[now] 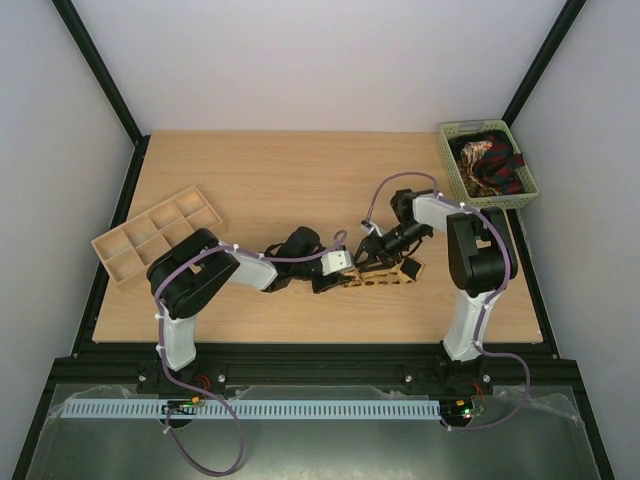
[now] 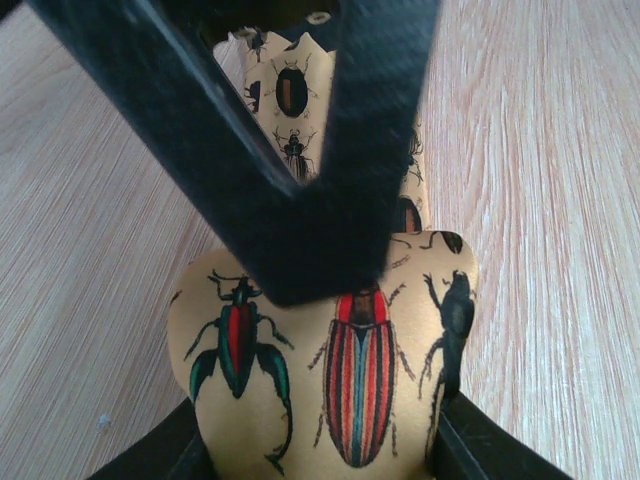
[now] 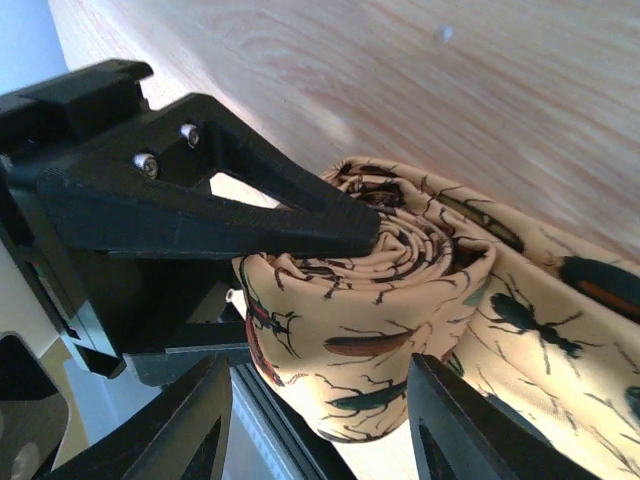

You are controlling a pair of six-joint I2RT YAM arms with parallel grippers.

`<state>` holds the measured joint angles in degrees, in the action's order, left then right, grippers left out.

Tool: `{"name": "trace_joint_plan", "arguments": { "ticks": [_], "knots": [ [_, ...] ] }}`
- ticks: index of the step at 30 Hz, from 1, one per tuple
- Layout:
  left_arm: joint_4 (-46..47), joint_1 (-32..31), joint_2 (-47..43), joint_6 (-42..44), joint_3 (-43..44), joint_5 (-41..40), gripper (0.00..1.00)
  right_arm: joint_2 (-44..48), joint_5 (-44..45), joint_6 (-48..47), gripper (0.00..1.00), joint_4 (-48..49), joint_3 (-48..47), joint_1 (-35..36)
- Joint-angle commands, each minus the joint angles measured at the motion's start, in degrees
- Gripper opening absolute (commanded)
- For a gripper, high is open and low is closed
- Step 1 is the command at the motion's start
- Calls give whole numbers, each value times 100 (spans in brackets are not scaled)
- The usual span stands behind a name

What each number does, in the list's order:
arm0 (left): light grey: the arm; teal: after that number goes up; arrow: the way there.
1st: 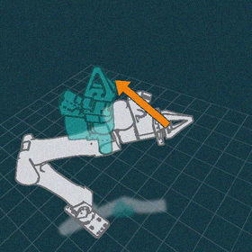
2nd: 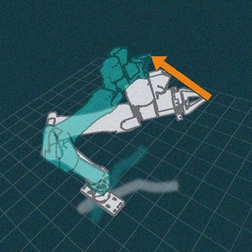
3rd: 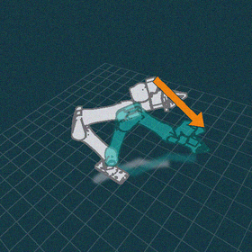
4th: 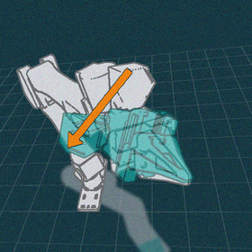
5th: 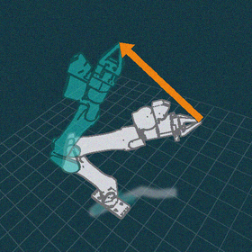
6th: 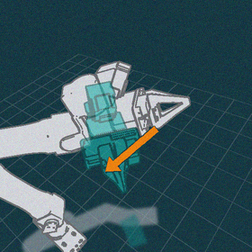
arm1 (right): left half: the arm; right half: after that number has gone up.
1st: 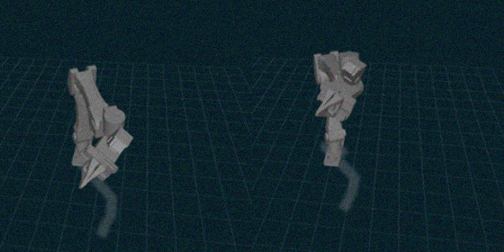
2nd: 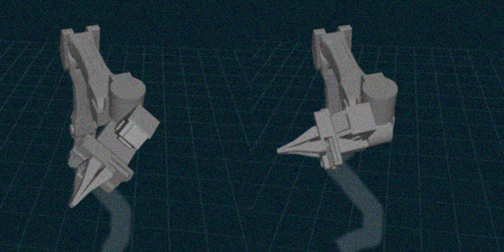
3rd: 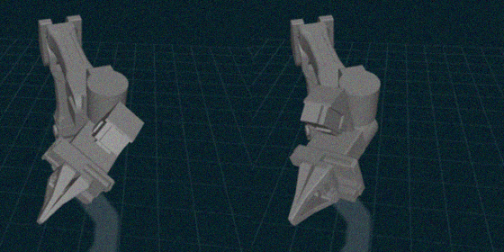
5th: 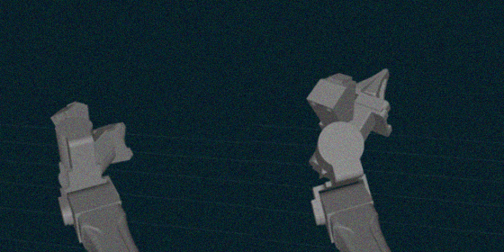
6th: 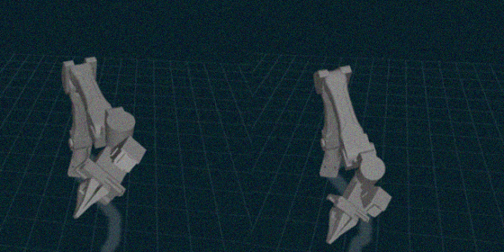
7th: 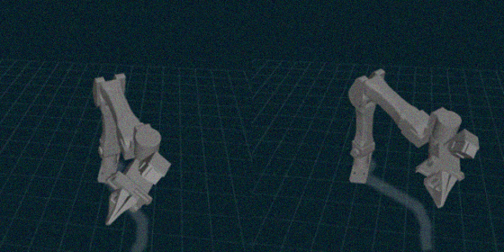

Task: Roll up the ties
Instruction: Roll the tie at the center of the board.

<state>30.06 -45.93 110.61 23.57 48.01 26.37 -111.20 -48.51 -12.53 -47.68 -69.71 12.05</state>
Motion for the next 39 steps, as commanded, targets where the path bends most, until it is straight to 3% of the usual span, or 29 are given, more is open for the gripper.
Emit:
{"name": "trace_joint_plan", "arguments": {
  "ticks": [1,5,9,10,12,17,22,31,39],
  "knots": [
    [-798,-38,150,16,-47,-257,25,-35,75,98,48,-15,202,132],
    [-818,-39,169,22,-39,-230,26,-200,412,295,37,289,232,131],
    [-878,-39,198,23,40,-216,27,-246,630,356,5,389,232,116],
    [-866,-32,198,24,49,-206,29,-228,685,354,2,391,264,108],
    [-794,-16,175,3,63,-169,37,-214,759,288,1,362,348,71],
    [-184,57,105,-189,112,15,72,-327,951,274,1,248,540,-168],
    [715,67,116,-357,126,283,89,-640,1294,321,1,198,556,-548],
    [1332,37,493,-139,158,669,92,-1148,1602,424,1,266,154,-591],
    [1479,-3,916,-408,510,696,87,-1200,1368,511,1,385,134,-285]
  ]
}}
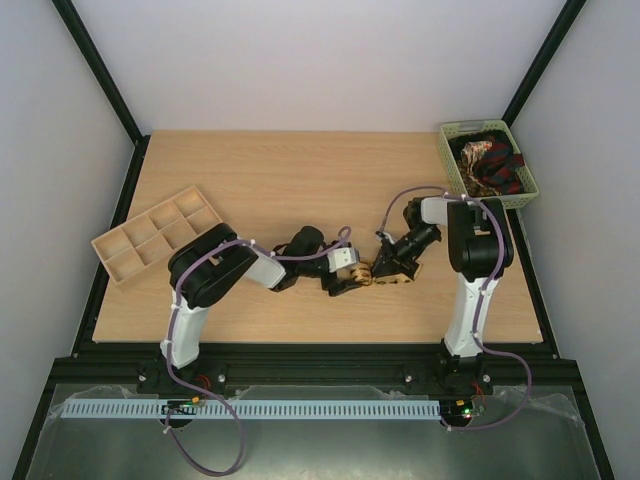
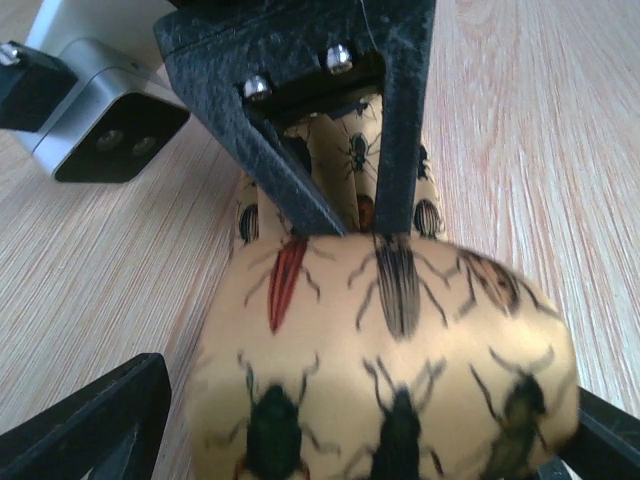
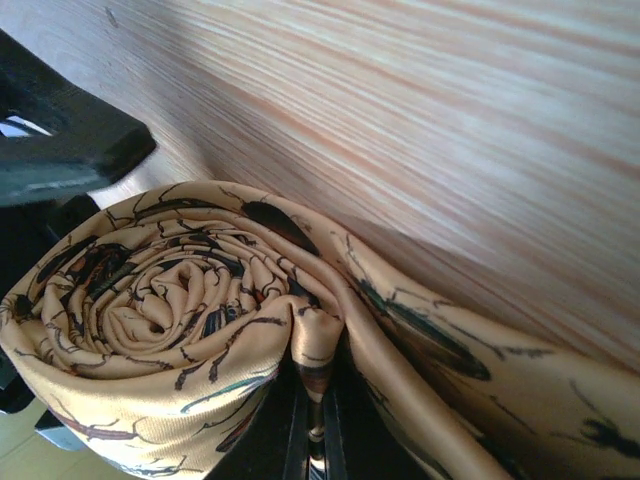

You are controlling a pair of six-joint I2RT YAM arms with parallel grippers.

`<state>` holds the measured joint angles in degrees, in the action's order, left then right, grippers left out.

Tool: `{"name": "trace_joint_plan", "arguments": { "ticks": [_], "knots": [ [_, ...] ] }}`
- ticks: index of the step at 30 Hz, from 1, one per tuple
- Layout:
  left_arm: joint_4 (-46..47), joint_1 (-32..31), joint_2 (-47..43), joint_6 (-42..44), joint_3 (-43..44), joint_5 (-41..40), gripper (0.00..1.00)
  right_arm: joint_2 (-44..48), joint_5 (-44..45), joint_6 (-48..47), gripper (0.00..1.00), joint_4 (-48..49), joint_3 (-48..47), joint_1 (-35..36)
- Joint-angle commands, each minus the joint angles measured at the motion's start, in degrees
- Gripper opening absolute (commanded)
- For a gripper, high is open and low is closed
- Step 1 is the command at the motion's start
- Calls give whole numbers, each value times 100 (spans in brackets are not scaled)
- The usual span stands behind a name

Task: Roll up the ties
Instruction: Roll the tie at the center of the board.

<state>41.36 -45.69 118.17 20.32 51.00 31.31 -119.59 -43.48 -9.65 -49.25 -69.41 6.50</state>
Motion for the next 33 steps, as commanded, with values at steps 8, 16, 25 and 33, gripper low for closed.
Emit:
{"name": "trace_joint_plan", "arguments": {
  "ticks": [8,16,25,33],
  "knots": [
    [-199,-7,28,178,11,216,48,-229,796,428,1,768,238,483],
    [-1179,52,-206,584,-312,-62,39,689,476,146,42,641,152,229],
    [-1636,43,-119,429,-57,-212,38,1218,-619,270,52,567,345,402],
    [-1696,29,-113,429,-48,-239,39,845,-479,403,43,775,360,733]
  ]
}}
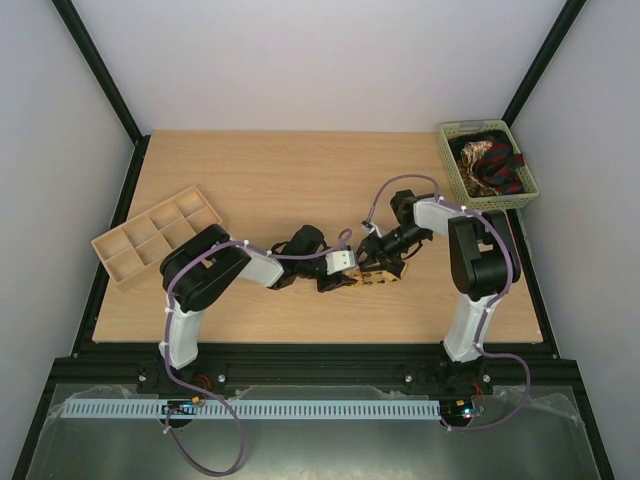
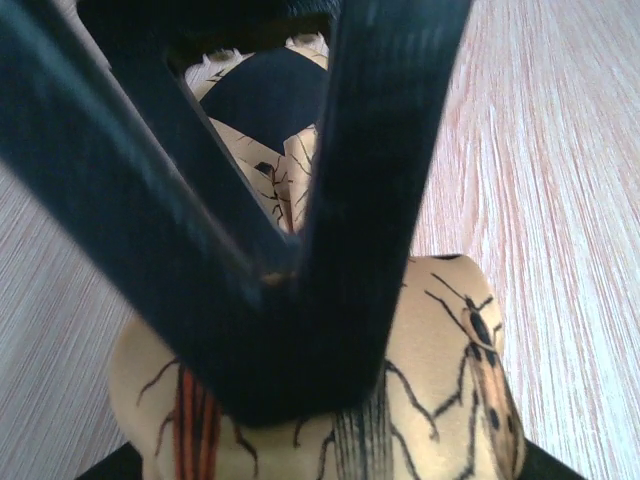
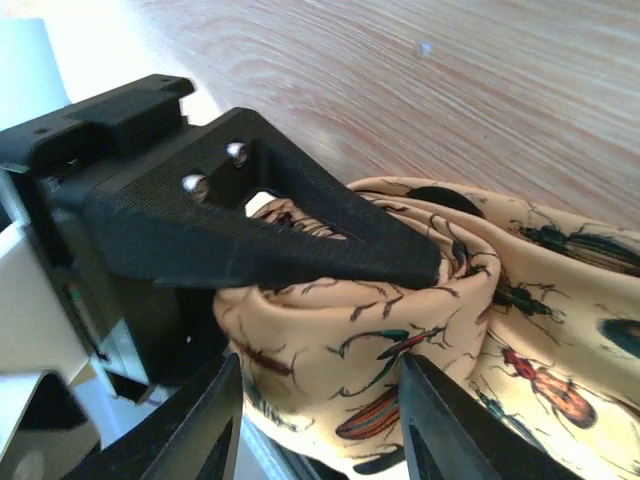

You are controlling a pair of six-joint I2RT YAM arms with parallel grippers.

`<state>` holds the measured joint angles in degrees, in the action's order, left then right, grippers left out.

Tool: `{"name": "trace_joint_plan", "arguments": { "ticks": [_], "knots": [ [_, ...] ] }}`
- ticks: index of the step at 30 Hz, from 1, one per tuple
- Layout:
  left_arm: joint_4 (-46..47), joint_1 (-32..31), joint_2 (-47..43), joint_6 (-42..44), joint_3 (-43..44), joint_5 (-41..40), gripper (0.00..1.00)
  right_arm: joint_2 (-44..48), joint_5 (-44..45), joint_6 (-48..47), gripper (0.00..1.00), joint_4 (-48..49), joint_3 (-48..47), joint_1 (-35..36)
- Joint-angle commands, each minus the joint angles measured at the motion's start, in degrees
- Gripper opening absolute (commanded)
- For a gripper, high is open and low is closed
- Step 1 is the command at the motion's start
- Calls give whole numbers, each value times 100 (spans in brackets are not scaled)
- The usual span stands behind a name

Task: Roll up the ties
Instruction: Roll the tie at the center of the board.

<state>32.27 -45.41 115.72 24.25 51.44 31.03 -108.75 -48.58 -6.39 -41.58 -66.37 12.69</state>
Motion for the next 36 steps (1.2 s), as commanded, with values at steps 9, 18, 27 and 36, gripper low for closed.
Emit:
{"name": "trace_joint_plan", "arguments": {
  "ticks": [9,18,27,36],
  "knots": [
    [-753,40,-1,-87,52,-74,56,-493,1001,23,1,-23,122,-100],
    [10,50,-179,-654,176,378,76,-614,1991,-39,1,146,252,-495],
    [661,50,249,-1342,411,372,78,-930,1861,90,1,283,97,-419],
    [524,6,490,-1125,547,188,56,-900,1435,389,1,523,176,-132]
  ]
}}
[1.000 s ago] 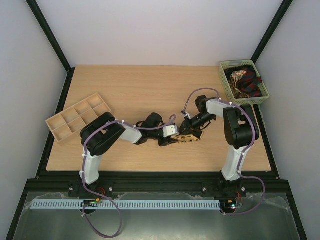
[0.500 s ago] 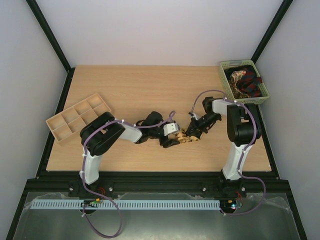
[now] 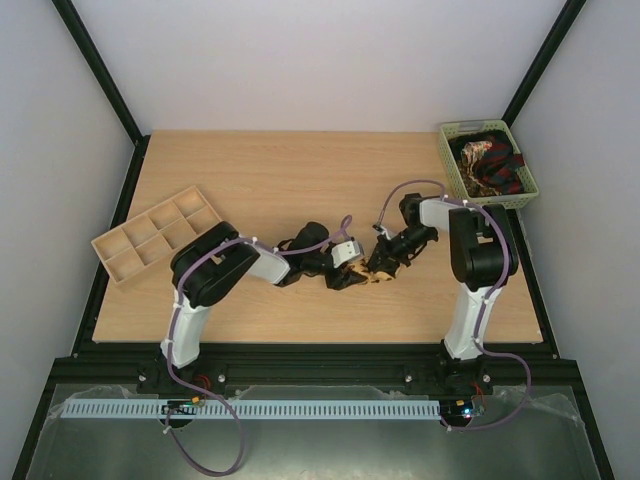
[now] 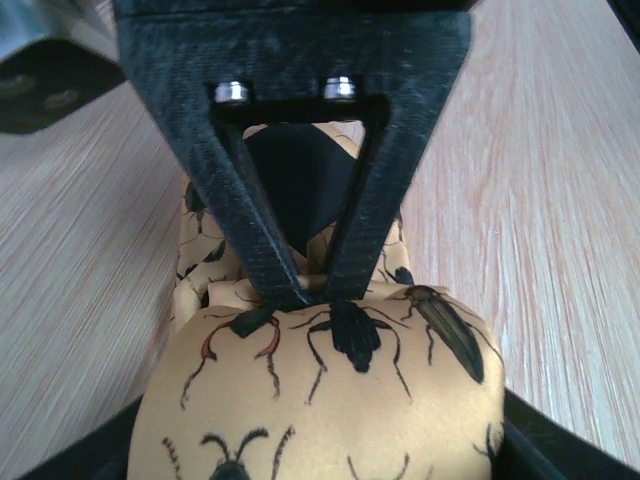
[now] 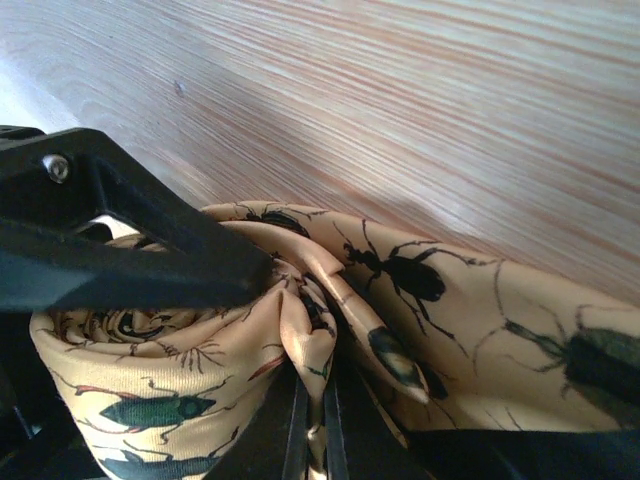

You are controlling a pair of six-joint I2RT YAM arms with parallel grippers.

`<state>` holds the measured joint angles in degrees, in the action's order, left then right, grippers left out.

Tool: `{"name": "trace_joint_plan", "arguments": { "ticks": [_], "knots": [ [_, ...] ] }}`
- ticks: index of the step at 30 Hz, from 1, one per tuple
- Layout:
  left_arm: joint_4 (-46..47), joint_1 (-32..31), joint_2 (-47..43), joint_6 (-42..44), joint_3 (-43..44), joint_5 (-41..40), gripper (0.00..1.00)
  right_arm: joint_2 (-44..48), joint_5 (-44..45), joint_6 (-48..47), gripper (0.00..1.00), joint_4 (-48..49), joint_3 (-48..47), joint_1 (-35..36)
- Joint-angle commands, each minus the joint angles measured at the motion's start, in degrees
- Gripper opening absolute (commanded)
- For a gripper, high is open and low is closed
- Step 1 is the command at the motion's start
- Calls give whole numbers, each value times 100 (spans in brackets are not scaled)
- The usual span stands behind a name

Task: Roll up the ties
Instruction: Roll the tie at the center of the board.

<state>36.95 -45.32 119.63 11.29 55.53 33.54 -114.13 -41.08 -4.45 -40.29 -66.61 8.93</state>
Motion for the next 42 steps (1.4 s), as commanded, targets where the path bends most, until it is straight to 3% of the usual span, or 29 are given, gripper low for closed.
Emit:
{"name": "trace_joint_plan", "arguments": {
  "ticks": [1,3,7,10,14,20,24,26,29,30,35,42],
  "knots": [
    [-87,-2,60,291,116,-138,51,-377,681,195,1,379,174,242],
    [-387,14,-40,554,6,-272,43,-399,678,137,2,292,103,235],
    [-946,48,-273,1042,-273,-532,39,-322,395,-175,33,-179,-223,56],
    [-1328,67,-355,1180,-334,-593,37,-178,75,-556,44,-839,-618,-13],
    [-1639,67,-329,1264,-284,-615,38,-11,-531,-603,48,-1285,-810,13],
    [-1824,67,-260,1314,-130,-555,38,218,-819,-484,51,-1092,-552,370],
    [-1968,67,-171,1332,11,-528,39,80,-578,-420,46,-922,-544,436],
    [-1968,67,-173,1334,45,-509,39,22,-322,-505,35,-894,-514,434],
    [-1953,75,-190,1266,76,-506,43,-48,98,-597,8,-795,-398,373],
    [-1936,88,-193,1229,83,-501,46,-74,273,-608,3,-744,-336,304],
    [-1716,187,-294,1003,122,-209,64,-171,997,-726,1,-537,-79,-8],
    [-919,164,-281,582,88,238,74,-263,1523,-576,1,-169,-36,-139]
  ]
}}
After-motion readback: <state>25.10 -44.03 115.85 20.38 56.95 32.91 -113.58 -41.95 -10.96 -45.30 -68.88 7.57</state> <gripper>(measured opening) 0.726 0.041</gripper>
